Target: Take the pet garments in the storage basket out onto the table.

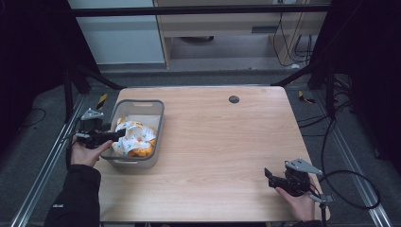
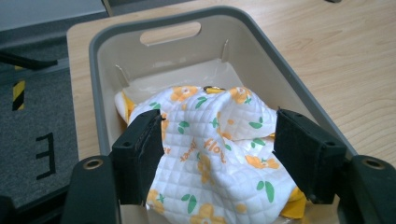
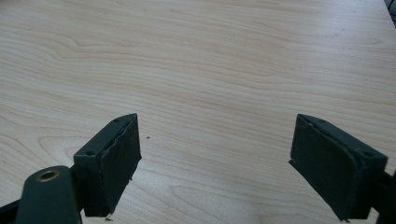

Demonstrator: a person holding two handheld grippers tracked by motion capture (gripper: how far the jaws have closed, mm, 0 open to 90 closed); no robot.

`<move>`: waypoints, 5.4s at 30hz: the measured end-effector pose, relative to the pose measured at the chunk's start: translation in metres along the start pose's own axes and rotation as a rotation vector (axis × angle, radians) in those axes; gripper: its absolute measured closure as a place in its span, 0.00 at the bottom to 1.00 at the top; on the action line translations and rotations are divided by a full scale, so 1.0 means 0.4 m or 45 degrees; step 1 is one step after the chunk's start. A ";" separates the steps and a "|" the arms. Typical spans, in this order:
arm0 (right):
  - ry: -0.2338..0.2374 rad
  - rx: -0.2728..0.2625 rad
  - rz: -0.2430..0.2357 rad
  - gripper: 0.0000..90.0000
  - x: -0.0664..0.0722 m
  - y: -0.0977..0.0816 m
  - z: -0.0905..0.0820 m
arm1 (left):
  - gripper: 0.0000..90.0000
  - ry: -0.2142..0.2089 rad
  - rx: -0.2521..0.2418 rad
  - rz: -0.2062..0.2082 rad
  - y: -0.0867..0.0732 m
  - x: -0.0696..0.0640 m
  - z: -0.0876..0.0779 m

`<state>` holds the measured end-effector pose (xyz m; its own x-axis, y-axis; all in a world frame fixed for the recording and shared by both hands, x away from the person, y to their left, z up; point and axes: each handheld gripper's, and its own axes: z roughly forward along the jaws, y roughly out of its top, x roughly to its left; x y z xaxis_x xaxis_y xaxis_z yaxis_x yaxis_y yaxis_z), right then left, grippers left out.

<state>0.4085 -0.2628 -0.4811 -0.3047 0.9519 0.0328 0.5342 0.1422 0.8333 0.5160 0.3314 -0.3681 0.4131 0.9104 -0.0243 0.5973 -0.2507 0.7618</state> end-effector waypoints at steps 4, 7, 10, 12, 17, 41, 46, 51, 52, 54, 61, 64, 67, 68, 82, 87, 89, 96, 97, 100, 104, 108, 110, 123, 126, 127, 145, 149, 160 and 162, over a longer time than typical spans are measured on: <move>0.002 0.004 -0.003 0.18 0.000 0.000 0.002 | 0.37 0.008 0.028 0.006 0.000 0.004 0.016; 0.005 0.008 -0.005 0.18 -0.001 -0.001 0.003 | 0.37 0.007 0.062 0.005 0.000 0.011 0.030; 0.007 0.014 -0.001 0.18 0.000 -0.001 0.004 | 0.37 0.001 0.081 0.000 0.001 0.015 0.038; 0.008 0.020 -0.003 0.18 0.000 -0.001 0.006 | 0.38 0.000 0.116 0.005 0.003 0.020 0.050; 0.012 0.025 -0.004 0.18 0.001 -0.001 0.007 | 0.39 -0.002 0.147 0.001 0.011 0.023 0.063; 0.036 0.060 -0.026 0.18 0.004 -0.003 0.016 | 0.51 0.019 0.351 0.031 0.014 0.006 0.147; 0.042 0.070 -0.024 0.18 0.006 -0.003 0.018 | 0.58 -0.009 0.382 -0.012 0.006 0.007 0.163; 0.047 0.082 -0.031 0.18 0.007 -0.004 0.020 | 0.69 -0.008 0.418 -0.025 -0.004 0.005 0.182; 0.047 0.084 -0.035 0.18 0.007 -0.005 0.020 | 0.72 -0.007 0.424 -0.028 -0.005 0.005 0.183; 0.049 0.086 -0.037 0.18 0.007 -0.005 0.021 | 0.78 -0.008 0.430 -0.029 -0.006 0.006 0.184; 0.052 0.088 -0.036 0.18 0.007 -0.004 0.021 | 0.86 -0.001 0.439 -0.036 -0.002 0.007 0.178; 0.054 0.090 -0.037 0.17 0.007 -0.004 0.022 | 0.87 0.002 0.422 -0.036 0.002 0.003 0.170; 0.059 0.094 -0.030 0.17 0.009 -0.004 0.021 | 0.88 -0.001 0.409 -0.036 0.006 0.003 0.161; 0.059 0.094 -0.030 0.17 0.009 -0.004 0.021 | 0.88 0.002 0.397 -0.039 0.008 0.002 0.156; 0.059 0.095 -0.029 0.17 0.009 -0.004 0.020 | 0.89 -0.001 0.248 -0.010 0.045 -0.023 0.080; 0.055 0.090 -0.041 0.17 0.007 -0.004 0.021 | 0.89 -0.003 0.219 0.000 0.060 -0.030 0.061; 0.054 0.091 -0.042 0.17 0.007 -0.004 0.021 | 0.89 -0.001 0.199 0.008 0.069 -0.034 0.047; 0.055 0.093 -0.041 0.17 0.008 -0.004 0.021 | 0.90 -0.001 0.164 0.010 0.088 -0.031 0.020; 0.055 0.093 -0.042 0.17 0.008 -0.004 0.021 | 0.89 0.000 0.159 0.014 0.094 -0.030 0.012; 0.058 0.093 -0.035 0.17 0.009 -0.003 0.020 | 0.89 -0.005 0.154 0.019 0.098 -0.030 0.005; 0.056 0.097 -0.037 0.17 0.010 -0.003 0.020 | 0.89 -0.012 0.147 0.027 0.107 -0.030 -0.010; 0.056 0.096 -0.038 0.17 0.010 -0.003 0.020 | 0.89 -0.016 0.153 0.049 0.117 -0.034 -0.030; 0.051 0.091 -0.047 0.17 0.009 -0.003 0.021 | 0.89 -0.016 0.154 0.054 0.118 -0.036 -0.034; 0.053 0.084 -0.051 0.17 0.011 -0.001 0.018 | 0.90 -0.027 0.097 0.126 0.151 -0.062 -0.126; 0.052 0.084 -0.052 0.17 0.010 -0.001 0.018 | 0.89 -0.033 0.089 0.144 0.157 -0.069 -0.140; 0.052 0.084 -0.052 0.17 0.010 -0.001 0.018 | 0.89 -0.037 0.081 0.150 0.160 -0.074 -0.145; 0.052 0.075 -0.052 0.16 0.009 0.001 0.014 | 0.90 -0.149 0.052 0.305 0.202 -0.181 -0.203; 0.054 0.077 -0.045 0.16 0.010 0.001 0.013 | 0.89 -0.169 0.057 0.339 0.204 -0.204 -0.200; 0.051 0.072 -0.041 0.16 0.009 0.002 0.011 | 0.89 -0.267 0.087 0.436 0.215 -0.291 -0.168; 0.046 0.064 -0.053 0.16 0.007 0.002 0.012 | 0.89 -0.276 0.102 0.451 0.213 -0.305 -0.156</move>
<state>0.4118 -0.2586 -0.4829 -0.3551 0.9346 0.0194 0.5590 0.1957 0.8057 0.4738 0.2196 -0.2598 0.7324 0.6752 0.0884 0.4401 -0.5685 0.6951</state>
